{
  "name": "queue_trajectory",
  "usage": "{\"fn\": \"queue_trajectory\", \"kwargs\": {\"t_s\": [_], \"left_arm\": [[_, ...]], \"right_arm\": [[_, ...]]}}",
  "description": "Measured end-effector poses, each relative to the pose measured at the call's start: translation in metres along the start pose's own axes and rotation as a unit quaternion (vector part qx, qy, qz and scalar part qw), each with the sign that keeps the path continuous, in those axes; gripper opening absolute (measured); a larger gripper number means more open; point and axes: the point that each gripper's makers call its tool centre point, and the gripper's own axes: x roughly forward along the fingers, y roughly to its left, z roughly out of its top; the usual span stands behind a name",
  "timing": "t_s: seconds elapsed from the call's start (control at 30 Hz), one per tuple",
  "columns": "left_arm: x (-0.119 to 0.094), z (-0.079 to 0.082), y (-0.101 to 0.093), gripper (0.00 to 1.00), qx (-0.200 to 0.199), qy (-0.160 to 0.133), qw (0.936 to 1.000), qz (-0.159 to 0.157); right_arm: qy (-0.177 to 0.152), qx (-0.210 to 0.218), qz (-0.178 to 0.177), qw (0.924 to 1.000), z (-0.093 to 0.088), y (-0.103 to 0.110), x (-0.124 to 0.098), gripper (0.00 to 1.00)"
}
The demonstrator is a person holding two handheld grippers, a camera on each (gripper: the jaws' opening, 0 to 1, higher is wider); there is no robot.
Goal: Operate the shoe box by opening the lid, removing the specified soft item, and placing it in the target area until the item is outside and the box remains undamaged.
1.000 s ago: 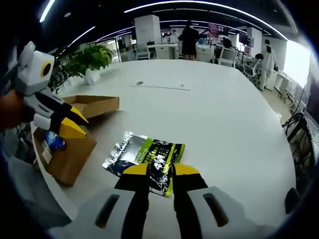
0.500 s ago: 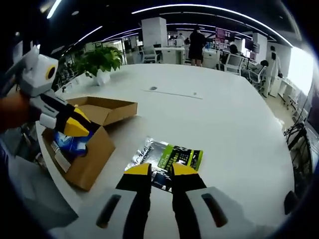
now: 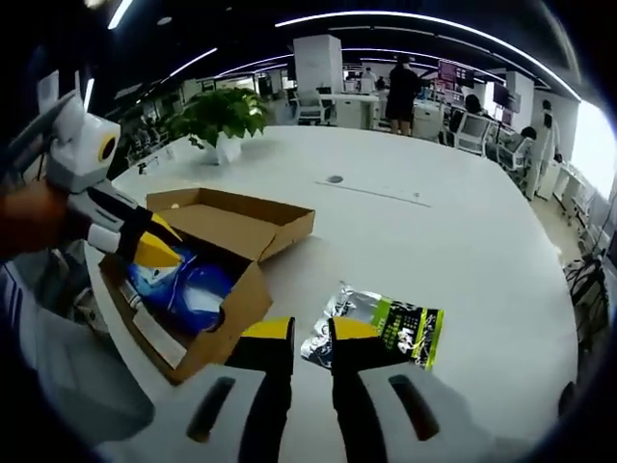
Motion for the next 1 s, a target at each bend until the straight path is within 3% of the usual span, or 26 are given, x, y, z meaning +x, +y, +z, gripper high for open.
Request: {"fn": "queue_trajectory", "kwargs": {"t_s": [0.73,1.0], "left_arm": [[-0.045,-0.034,0.062,0.21,-0.033,-0.003,0.9989,0.032],[-0.057,-0.048,0.081,0.21,-0.043,-0.002,0.9982,0.043]], "right_arm": [[0.002,-0.03,0.04,0.9988,0.023,0.075,0.028,0.11],[0.013,-0.046,0.065,0.9967,0.022,0.106,0.041,0.11]]}}
